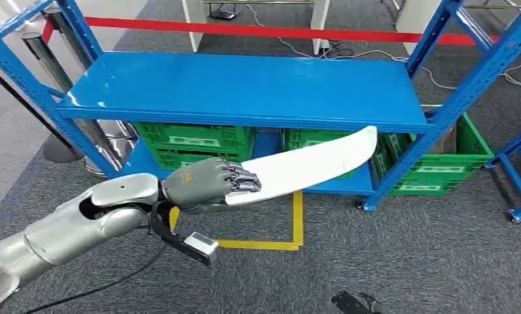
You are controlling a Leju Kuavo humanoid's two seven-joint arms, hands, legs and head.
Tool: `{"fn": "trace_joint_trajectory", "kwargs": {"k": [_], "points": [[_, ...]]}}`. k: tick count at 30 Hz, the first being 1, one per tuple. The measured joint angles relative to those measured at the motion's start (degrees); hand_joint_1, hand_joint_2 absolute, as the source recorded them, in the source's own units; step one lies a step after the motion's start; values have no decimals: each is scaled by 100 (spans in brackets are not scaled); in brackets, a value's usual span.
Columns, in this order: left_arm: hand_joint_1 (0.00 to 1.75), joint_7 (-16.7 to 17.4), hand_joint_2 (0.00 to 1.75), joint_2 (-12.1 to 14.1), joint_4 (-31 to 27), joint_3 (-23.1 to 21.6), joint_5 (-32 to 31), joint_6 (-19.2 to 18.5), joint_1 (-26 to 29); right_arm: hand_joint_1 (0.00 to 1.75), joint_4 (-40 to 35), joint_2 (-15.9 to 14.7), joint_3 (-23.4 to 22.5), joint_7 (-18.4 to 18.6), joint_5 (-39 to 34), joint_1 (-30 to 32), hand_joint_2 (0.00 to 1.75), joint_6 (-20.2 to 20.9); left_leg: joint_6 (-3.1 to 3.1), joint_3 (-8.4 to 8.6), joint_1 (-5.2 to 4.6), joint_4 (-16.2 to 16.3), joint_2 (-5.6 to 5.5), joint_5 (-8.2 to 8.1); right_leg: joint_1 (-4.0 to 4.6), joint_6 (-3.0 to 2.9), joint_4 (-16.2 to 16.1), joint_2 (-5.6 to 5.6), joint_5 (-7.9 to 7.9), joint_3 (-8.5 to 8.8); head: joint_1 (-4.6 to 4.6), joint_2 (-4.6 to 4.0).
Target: Take the parts from the cabinet and place them on the table.
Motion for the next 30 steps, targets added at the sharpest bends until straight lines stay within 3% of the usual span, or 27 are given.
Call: {"fn": "trace_joint_trajectory", "kwargs": {"k": [2,3,4,6,7,8,10,12,13,14,15,17,18,19,20,21,22,23,24,27,28,29,30], "points": [[175,0,175,-2,0,-15,0,0,35,0,0,-7,0,2,0,14,175,6,3,-26,-19,8,-52,8,3,-1,888,0,-343,-405,-7,0],[175,0,175,-2,0,-26,0,0,52,0,0,-7,2,2,0,18,175,17,1,-31,-21,12,-92,9,2,-4,1004,0,-328,-458,-11,0],[175,0,175,-2,0,-31,0,0,63,0,0,-7,4,2,0,20,175,22,-2,-31,-21,22,-137,10,2,-15,860,1,-196,-369,-7,0],[175,0,175,-4,0,-31,0,0,60,0,0,-13,4,2,0,13,175,22,-34,-36,-16,70,-268,-4,-2,-55,-126,78,301,157,-7,0],[175,0,175,-11,0,-31,0,0,56,0,0,-26,4,2,0,12,175,22,-66,-55,-5,113,-319,-23,-17,-73,-594,298,439,401,-4,0],[175,0,175,-9,-2,-28,0,2,45,0,0,-39,4,2,0,9,175,24,-123,-117,-40,170,-374,-39,-52,-86,-733,563,311,510,-9,0],[175,0,175,-13,-2,-31,0,4,49,0,0,-39,4,7,13,21,175,26,-214,-186,28,189,-490,11,1,-98,-687,432,332,479,-20,0],[175,0,175,2,-4,-31,0,2,60,0,0,-37,9,9,39,14,175,28,-283,-213,41,176,-626,48,-9,-162,-717,304,369,487,-24,0],[175,0,175,2,-4,-22,2,4,67,0,0,-44,9,9,44,0,175,28,-311,-239,37,228,-483,-23,-29,-200,-754,208,392,517,-19,0],[175,0,175,4,-7,-22,0,4,39,0,-4,-44,11,9,46,-4,175,26,-348,-333,32,444,-272,-186,-24,-241,-767,164,392,527,-79,0],[175,0,175,4,-9,-22,4,7,31,0,-4,-44,11,9,48,-3,175,26,-387,-507,48,838,-150,-396,-14,-265,-766,87,387,527,-85,0],[175,0,175,-4,-7,-31,2,4,62,0,-4,-44,11,9,50,19,175,28,-438,-927,84,1765,-51,-769,0,-284,-760,-65,374,523,-85,0],[175,0,175,-2,-7,-31,0,2,78,0,-4,-44,11,9,50,22,175,28,-450,-1012,97,1952,-39,-787,1,-284,-756,-138,370,520,-87,0],[175,0,175,0,-7,-31,2,2,85,0,-4,-44,11,9,50,20,175,28,-456,-946,107,1850,-28,-665,3,-281,-753,-211,363,522,-87,0],[175,0,175,0,-7,-31,0,2,82,0,-4,-44,11,9,50,12,175,28,-449,-778,107,1522,-9,-459,4,-276,-749,-275,356,527,-87,0],[175,0,175,0,-7,-28,2,2,75,0,-4,-44,11,9,52,6,175,28,-428,-501,103,991,40,-202,4,-270,-748,-345,342,544,-87,0],[175,0,175,-4,-9,-26,2,7,68,0,-7,-42,11,9,55,1,175,28,-392,-219,82,472,203,8,8,-254,-749,-400,329,569,-87,0],[175,0,175,-4,-9,-20,2,7,57,0,-9,-42,11,9,55,0,175,28,-355,-67,-5,205,522,-75,36,-227,-750,-455,313,580,-85,0],[175,0,175,-9,-9,-20,2,7,38,0,-9,-44,11,11,55,-1,175,28,-292,-90,-24,159,481,-60,62,-195,-738,-503,300,562,-90,0],[175,0,175,13,-9,-20,0,15,63,0,-13,-39,13,11,57,-5,175,41,-226,-149,-38,170,284,-48,74,-110,-763,-709,290,608,-87,0],[175,0,175,9,-11,-17,-2,15,67,0,-15,-37,13,11,57,-15,175,44,-169,-112,31,105,218,-6,42,-64,-729,-634,220,534,-85,0],[175,0,175,7,-13,-11,0,24,46,0,-17,-39,13,9,57,-20,175,44,-141,-114,32,101,156,-2,34,-61,-547,-314,83,484,-68,0],[175,0,175,2,-13,-11,0,24,40,0,-17,-39,13,11,57,-16,175,46,-110,-122,32,102,95,6,36,-70,-178,-152,-109,325,-46,0]]}}
